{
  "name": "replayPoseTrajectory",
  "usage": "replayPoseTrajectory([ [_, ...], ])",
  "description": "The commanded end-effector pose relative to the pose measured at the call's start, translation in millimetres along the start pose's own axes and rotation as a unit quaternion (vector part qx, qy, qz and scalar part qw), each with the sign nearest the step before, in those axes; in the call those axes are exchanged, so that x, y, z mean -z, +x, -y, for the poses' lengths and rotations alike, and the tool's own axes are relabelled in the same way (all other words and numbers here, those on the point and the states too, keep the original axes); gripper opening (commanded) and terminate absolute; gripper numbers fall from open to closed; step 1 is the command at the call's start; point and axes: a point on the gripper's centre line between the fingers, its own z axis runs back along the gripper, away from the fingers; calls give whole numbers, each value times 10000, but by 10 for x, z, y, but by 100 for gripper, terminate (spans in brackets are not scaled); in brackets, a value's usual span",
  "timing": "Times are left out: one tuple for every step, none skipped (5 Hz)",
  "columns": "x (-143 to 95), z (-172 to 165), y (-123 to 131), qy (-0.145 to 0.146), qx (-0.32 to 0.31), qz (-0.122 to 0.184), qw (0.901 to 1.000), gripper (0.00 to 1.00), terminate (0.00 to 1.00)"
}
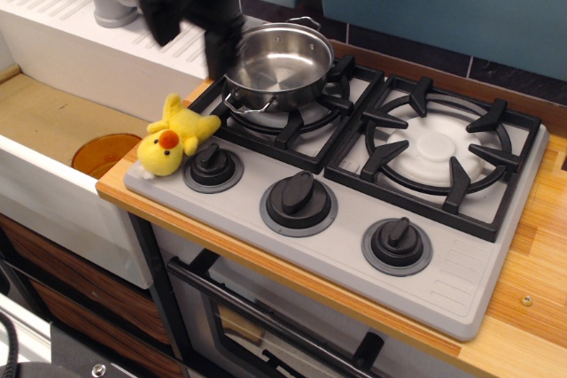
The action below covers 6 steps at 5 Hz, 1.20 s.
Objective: Put pan on stove and put stuffedduck in pan
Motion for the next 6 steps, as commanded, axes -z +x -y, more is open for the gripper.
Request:
replayPoseTrajectory([
  [71, -83, -276, 205, -142, 504, 9984, 100, 0],
  [107, -38, -360, 225, -233, 497, 9982, 100, 0],
  [158, 37, -394, 224, -303, 529, 9979, 100, 0],
  [233, 51, -394, 214, -290, 522, 9980, 100, 0],
  [384, 76, -350, 155, -257, 595, 9978, 100, 0],
  [446, 78, -337, 115, -259, 573, 9980, 100, 0],
])
